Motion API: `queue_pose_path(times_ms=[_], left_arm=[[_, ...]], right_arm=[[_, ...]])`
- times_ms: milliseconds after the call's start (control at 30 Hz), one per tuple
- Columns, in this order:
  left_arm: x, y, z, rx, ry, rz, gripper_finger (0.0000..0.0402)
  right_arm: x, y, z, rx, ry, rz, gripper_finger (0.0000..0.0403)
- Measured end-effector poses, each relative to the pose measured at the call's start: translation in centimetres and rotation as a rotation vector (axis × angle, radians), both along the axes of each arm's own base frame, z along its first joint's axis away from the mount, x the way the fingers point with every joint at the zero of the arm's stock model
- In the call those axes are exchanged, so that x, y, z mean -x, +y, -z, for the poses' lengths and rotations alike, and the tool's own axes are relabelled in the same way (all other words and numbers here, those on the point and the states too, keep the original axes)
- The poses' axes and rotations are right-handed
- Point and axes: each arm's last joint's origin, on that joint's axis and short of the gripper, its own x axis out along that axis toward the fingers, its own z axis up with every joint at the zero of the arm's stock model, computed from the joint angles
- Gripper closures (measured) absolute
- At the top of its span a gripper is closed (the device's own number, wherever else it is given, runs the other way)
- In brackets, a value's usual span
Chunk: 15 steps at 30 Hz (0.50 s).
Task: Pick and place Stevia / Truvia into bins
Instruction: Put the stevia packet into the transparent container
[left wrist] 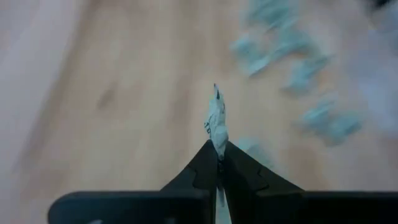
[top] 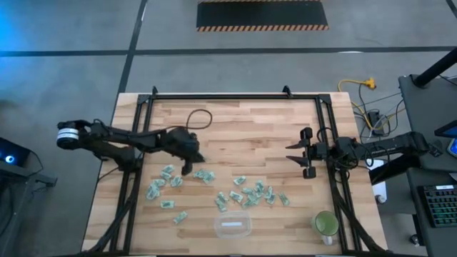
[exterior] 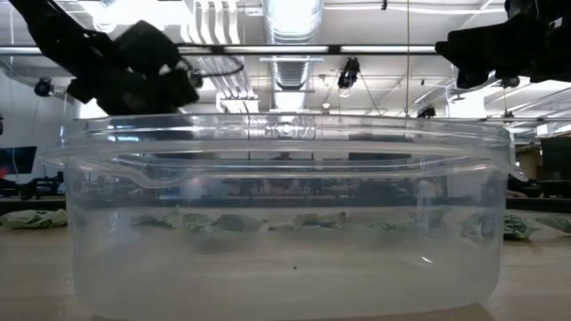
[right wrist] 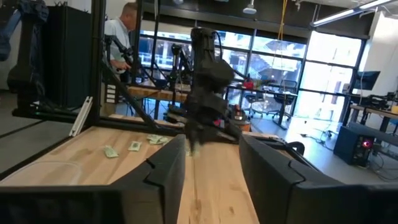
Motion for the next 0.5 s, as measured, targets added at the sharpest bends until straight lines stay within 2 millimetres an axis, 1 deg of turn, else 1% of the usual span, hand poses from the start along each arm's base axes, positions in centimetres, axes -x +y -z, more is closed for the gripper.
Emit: queue_pose_path(times_ms=[100, 300, 400, 500], left_arm=[[-1.3, -2.1, -0.6, -0.017, -0.16, 0.147, 0.04], [-3.7, -6.4, -0.9, -0.05, -0.37, 0.348, 0.04], [-5.0, -8.4, -0.8, -0.045, -0.425, 0.418, 0.04], [-6.7, -10.0, -0.7, -0.03, -0.432, 0.476, 0.04]], right_arm=[[0.0, 0.0, 0.0, 0.0, 0.0, 0.0, 0.0267], [0.0, 0.0, 0.0, -0.001, -0.002, 0.005, 0.0274], [0.0, 0.0, 0.0, -0.001, -0.002, 0.006, 0.0276], [0.0, 0.0, 0.0, -0.002, -0.003, 0.008, 0.0275]])
